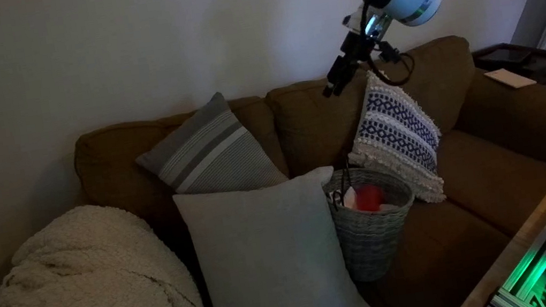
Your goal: Move the white and brown pillow next to the white and blue pillow
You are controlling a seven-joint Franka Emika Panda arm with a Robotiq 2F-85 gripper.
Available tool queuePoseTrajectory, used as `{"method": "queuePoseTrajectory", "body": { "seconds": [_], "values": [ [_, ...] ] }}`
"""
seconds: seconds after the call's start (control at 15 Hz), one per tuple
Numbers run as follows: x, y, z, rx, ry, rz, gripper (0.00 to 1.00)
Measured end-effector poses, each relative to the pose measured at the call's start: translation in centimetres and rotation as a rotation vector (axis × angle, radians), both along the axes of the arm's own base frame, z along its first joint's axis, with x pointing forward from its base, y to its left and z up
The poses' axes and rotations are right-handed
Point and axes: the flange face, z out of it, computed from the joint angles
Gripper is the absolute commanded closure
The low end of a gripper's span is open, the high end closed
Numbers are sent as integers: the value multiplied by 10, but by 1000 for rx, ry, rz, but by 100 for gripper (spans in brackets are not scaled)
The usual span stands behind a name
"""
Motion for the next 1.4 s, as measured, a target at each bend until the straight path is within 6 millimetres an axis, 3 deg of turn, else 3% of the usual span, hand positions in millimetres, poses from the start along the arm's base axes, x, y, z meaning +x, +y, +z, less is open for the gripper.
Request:
{"method": "queuePoseTrajectory", "body": {
  "seconds": [0.2,0.47,0.6,0.73,1.13,1.27,1.4],
  "values": [
    [12,16,-14,29,8,62,0],
    [12,15,-8,31,-2,60,0],
    [9,25,-12,45,10,118,0],
    [0,57,-28,76,30,223,0],
    [-42,192,-101,3,83,581,0],
    [-43,218,-120,-88,73,685,0],
    [-34,227,-133,-186,45,770,0]
  ]
}}
